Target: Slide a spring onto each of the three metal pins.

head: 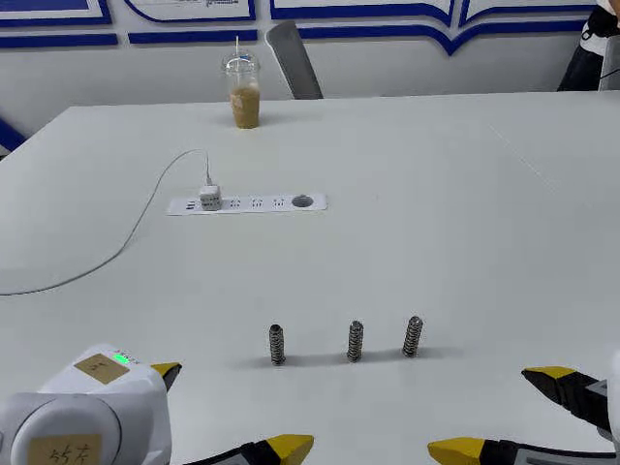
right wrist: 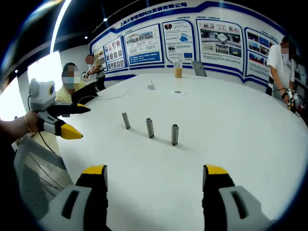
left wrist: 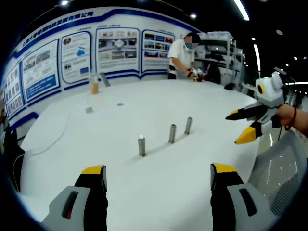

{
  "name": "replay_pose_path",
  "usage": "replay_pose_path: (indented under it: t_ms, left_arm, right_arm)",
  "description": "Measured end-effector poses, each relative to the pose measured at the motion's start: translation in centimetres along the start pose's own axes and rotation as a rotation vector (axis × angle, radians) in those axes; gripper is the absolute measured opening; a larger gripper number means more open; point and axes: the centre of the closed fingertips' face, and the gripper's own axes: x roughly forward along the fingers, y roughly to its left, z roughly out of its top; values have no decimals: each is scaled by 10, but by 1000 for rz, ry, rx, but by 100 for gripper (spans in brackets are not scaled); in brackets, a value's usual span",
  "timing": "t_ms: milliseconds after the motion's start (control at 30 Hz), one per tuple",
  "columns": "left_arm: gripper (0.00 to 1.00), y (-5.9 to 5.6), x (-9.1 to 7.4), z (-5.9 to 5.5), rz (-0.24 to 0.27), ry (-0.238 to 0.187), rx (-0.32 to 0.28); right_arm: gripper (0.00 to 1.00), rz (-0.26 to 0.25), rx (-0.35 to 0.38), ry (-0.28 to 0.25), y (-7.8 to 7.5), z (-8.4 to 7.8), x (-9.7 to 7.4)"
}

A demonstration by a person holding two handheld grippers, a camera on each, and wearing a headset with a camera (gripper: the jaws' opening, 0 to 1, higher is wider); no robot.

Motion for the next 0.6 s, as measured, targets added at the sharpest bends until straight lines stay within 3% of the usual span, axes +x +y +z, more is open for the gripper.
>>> replay_pose_path:
  t_ms: [600]
  left_arm:
    - [90, 1, 0, -3, 4, 3, -6]
  right_arm:
    - [83, 3, 11, -6, 1, 0, 1]
